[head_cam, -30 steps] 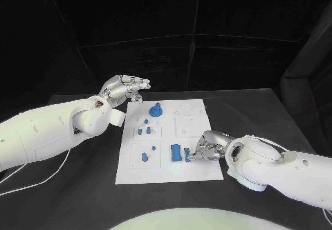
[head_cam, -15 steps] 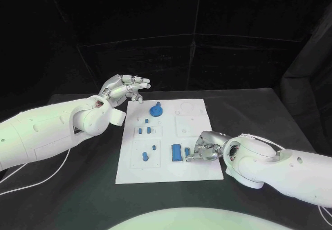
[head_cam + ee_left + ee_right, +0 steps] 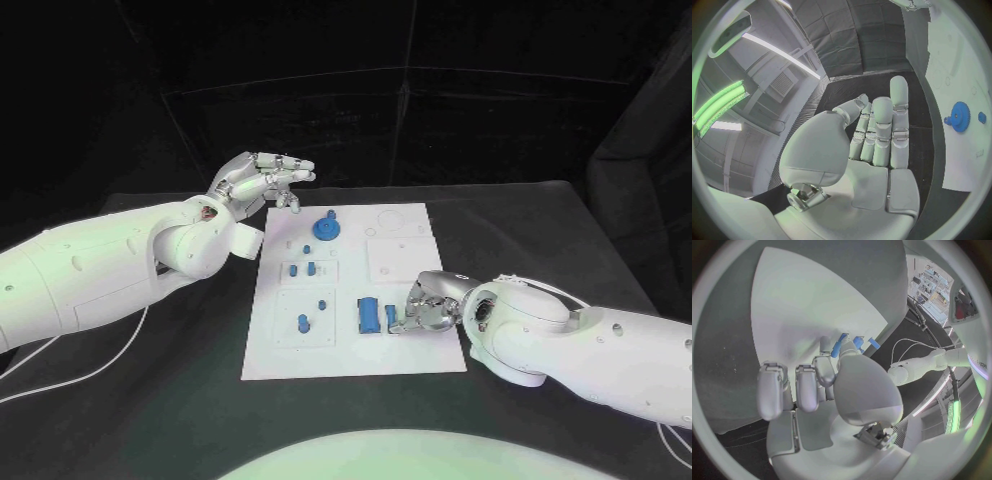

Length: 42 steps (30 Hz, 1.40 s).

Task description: Assemble the parts on the task board

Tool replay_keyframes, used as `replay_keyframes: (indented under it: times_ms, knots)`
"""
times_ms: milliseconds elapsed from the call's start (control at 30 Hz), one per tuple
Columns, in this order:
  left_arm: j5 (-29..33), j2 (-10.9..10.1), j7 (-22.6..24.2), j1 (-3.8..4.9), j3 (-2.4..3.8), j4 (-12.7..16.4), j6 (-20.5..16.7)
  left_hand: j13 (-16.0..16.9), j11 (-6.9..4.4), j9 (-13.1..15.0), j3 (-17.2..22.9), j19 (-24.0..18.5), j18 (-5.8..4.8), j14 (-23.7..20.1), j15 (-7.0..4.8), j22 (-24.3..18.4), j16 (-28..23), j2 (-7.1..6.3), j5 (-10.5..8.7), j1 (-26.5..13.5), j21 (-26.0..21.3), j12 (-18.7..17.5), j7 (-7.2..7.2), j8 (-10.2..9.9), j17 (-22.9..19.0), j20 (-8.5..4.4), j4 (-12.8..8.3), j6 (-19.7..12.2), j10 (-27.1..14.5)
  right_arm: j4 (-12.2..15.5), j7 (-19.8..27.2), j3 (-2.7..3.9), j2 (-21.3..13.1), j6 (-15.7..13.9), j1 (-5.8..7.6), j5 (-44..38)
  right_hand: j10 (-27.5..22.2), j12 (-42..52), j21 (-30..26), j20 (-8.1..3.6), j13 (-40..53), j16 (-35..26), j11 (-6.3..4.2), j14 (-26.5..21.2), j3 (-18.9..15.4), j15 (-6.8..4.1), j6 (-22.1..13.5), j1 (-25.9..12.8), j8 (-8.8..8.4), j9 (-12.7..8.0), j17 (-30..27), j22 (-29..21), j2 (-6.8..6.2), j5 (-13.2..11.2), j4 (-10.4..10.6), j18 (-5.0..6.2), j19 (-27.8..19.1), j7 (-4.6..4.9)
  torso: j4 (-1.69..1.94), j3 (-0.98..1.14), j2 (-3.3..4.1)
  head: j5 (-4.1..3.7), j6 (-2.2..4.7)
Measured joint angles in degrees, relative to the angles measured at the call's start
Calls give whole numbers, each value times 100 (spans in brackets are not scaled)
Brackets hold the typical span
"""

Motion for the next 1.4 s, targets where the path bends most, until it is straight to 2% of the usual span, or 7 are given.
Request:
replay_keyframes:
  times_ms: [167,367,567,767,933,1133,1400]
  knots:
    - [0,3,0,0,0,-4,1,0,0,0,0,0,0,0,0,0,0,0,0,0,0,0,0,0,0,0,0,0,0,13,33,0,-14,-112,0,-8,0,-36,-6,0,-1,-9,0,0,-108,0,0,-70,0,8,0,0,64,1,77,0,0,0,0,1,-3,-9,2]
    - [0,6,-2,0,0,-13,2,0,0,0,0,0,0,0,0,0,0,0,0,0,0,0,0,0,0,0,0,0,0,124,225,0,-159,-384,0,163,-62,-199,-110,-6,-120,-109,62,0,-228,0,-171,-129,-43,3,0,0,5,2,165,0,-35,74,-4,-1,-12,-19,19]
    - [0,11,-6,0,0,-21,4,0,0,0,0,0,0,0,0,0,0,0,0,0,0,0,0,0,0,0,0,0,0,220,518,4,-352,-671,11,591,-112,-268,-136,22,-184,-138,112,0,-281,0,-277,-129,-113,-17,-16,0,5,154,186,0,-64,132,-4,-10,-24,-47,53]
    - [0,21,-8,0,0,-24,5,0,0,0,0,0,0,0,0,-6,0,0,0,0,0,43,0,23,-9,0,0,0,0,120,688,10,-376,-840,70,924,-132,-292,-158,22,-187,-138,132,-22,-281,22,-278,-78,-113,-16,-16,4,56,254,186,0,-64,133,18,-17,-26,-64,80]
    - [0,21,-12,0,-1,-24,6,0,0,0,0,0,0,0,0,-5,0,0,0,0,0,43,0,23,-8,0,0,0,0,-5,688,10,-294,-842,77,976,-130,-244,-158,22,-143,-138,130,-22,-319,22,-191,-7,-56,29,4,4,127,254,147,0,-63,62,29,-17,-15,-50,84]
    - [0,21,-14,0,-1,-24,7,0,0,0,0,0,0,0,0,-5,0,0,0,0,0,43,0,22,-8,0,0,0,0,-145,572,8,-127,-734,81,899,-68,-169,-158,22,-91,-138,68,-22,-320,22,-85,127,72,97,4,4,167,261,67,1,-63,-9,26,-16,-5,-32,72]
    - [0,29,-17,0,-2,-27,12,0,0,0,0,0,-1,0,0,-5,0,0,0,0,0,43,0,22,-8,0,0,0,0,-273,354,7,53,-584,81,713,-18,-95,-114,-12,-30,-138,17,-20,-319,-21,-57,185,153,148,3,3,225,367,34,1,-28,-38,23,-12,-6,-32,51]
